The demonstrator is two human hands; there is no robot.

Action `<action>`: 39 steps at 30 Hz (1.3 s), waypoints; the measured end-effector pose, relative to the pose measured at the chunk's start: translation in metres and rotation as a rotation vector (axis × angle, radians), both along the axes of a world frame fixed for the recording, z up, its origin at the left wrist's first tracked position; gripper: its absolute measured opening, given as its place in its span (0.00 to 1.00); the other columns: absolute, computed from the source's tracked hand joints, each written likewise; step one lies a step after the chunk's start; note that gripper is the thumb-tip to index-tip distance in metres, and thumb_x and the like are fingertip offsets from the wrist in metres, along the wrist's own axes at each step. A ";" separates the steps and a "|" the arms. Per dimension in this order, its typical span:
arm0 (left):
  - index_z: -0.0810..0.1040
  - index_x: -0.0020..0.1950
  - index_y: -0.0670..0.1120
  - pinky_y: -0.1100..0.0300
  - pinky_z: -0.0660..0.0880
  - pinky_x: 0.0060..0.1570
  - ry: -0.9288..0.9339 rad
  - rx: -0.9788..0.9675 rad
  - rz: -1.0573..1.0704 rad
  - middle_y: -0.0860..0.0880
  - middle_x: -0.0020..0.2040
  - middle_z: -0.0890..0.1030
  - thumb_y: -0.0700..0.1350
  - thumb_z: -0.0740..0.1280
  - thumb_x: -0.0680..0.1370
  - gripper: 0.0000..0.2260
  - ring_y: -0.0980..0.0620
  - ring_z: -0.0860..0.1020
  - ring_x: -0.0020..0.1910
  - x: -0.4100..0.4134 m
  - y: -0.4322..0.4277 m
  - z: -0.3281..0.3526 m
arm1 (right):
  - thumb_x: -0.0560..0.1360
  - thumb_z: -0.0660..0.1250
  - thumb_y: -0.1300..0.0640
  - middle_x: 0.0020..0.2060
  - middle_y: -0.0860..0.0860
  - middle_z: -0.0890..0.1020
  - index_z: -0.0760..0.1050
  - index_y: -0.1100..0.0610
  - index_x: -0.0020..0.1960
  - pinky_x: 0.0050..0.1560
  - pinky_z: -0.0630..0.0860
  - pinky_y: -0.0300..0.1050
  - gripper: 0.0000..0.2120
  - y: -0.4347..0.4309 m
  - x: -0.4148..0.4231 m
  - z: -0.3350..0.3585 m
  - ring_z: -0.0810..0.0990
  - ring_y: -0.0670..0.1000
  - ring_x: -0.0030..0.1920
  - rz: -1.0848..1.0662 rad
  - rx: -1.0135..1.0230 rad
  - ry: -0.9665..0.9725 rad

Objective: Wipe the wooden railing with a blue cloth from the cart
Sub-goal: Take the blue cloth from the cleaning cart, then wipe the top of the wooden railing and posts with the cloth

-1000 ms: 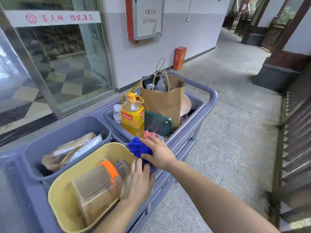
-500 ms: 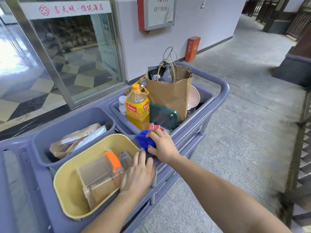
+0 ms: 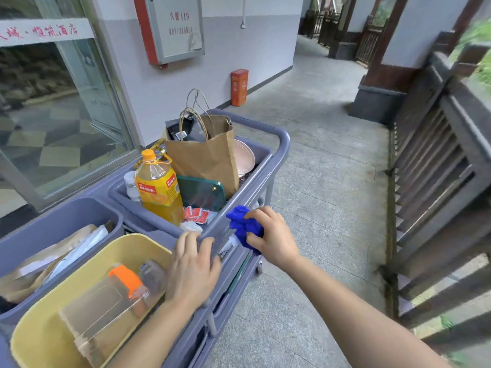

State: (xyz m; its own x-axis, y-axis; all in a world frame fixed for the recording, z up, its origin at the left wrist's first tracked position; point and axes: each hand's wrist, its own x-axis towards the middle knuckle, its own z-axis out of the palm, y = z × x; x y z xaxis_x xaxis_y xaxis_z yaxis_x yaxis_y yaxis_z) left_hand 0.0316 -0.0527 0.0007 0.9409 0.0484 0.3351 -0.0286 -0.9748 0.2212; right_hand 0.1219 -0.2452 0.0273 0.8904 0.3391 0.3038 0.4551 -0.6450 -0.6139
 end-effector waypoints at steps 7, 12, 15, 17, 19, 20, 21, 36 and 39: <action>0.79 0.57 0.40 0.43 0.70 0.63 -0.032 -0.071 -0.295 0.37 0.58 0.76 0.52 0.56 0.74 0.21 0.36 0.73 0.62 0.028 -0.076 0.031 | 0.66 0.65 0.54 0.53 0.46 0.76 0.75 0.49 0.55 0.50 0.70 0.44 0.17 -0.095 -0.054 0.019 0.72 0.55 0.50 -0.307 -0.018 0.000; 0.79 0.57 0.39 0.39 0.71 0.62 -0.033 -0.091 -0.520 0.36 0.58 0.76 0.53 0.56 0.74 0.23 0.34 0.73 0.60 0.036 -0.146 0.038 | 0.67 0.68 0.55 0.52 0.46 0.76 0.75 0.48 0.56 0.49 0.67 0.41 0.17 -0.169 -0.112 0.036 0.71 0.53 0.49 -0.600 -0.055 -0.010; 0.79 0.58 0.40 0.39 0.71 0.60 -0.022 -0.095 -0.633 0.35 0.58 0.75 0.53 0.56 0.73 0.23 0.34 0.72 0.59 0.031 -0.188 0.044 | 0.68 0.67 0.54 0.53 0.45 0.75 0.75 0.47 0.56 0.49 0.66 0.40 0.17 -0.206 -0.148 0.044 0.71 0.52 0.51 -0.738 -0.083 -0.016; 0.78 0.59 0.40 0.39 0.72 0.60 -0.021 -0.101 -0.702 0.35 0.59 0.75 0.54 0.56 0.73 0.24 0.34 0.72 0.59 0.024 -0.215 0.048 | 0.68 0.67 0.54 0.53 0.43 0.74 0.74 0.46 0.56 0.48 0.66 0.40 0.17 -0.227 -0.172 0.049 0.71 0.52 0.50 -0.817 -0.090 -0.023; 0.78 0.61 0.40 0.39 0.72 0.61 -0.017 -0.108 -0.770 0.35 0.61 0.75 0.54 0.56 0.74 0.25 0.34 0.72 0.62 0.017 -0.243 0.052 | 0.68 0.67 0.54 0.51 0.43 0.74 0.74 0.46 0.55 0.48 0.68 0.42 0.16 -0.246 -0.196 0.054 0.70 0.52 0.49 -0.884 -0.081 -0.046; 0.78 0.62 0.40 0.38 0.72 0.61 -0.013 -0.108 -0.801 0.36 0.62 0.75 0.55 0.55 0.74 0.25 0.34 0.72 0.63 0.012 -0.257 0.054 | 0.68 0.66 0.54 0.51 0.43 0.74 0.74 0.46 0.55 0.48 0.68 0.42 0.16 -0.255 -0.208 0.057 0.70 0.52 0.48 -0.919 -0.068 -0.061; 0.77 0.62 0.41 0.38 0.72 0.61 -0.009 -0.107 -0.832 0.36 0.62 0.75 0.55 0.55 0.74 0.25 0.34 0.71 0.64 0.008 -0.271 0.056 | 0.68 0.66 0.53 0.51 0.43 0.74 0.74 0.46 0.55 0.48 0.69 0.43 0.15 -0.264 -0.222 0.060 0.71 0.52 0.48 -0.961 -0.051 -0.074; 0.79 0.62 0.39 0.39 0.74 0.63 -0.030 -0.206 -1.443 0.38 0.62 0.76 0.52 0.58 0.75 0.23 0.35 0.74 0.63 -0.104 -0.500 0.068 | 0.67 0.68 0.55 0.53 0.41 0.75 0.76 0.46 0.54 0.56 0.68 0.36 0.15 -0.362 -0.415 0.082 0.74 0.48 0.54 -1.514 -0.005 -0.163; 0.79 0.62 0.39 0.40 0.74 0.63 -0.066 -0.205 -1.628 0.37 0.63 0.76 0.50 0.59 0.76 0.22 0.35 0.74 0.64 -0.129 -0.540 0.072 | 0.68 0.69 0.53 0.53 0.39 0.74 0.75 0.44 0.54 0.58 0.67 0.36 0.15 -0.363 -0.446 0.091 0.74 0.45 0.56 -1.628 -0.044 -0.237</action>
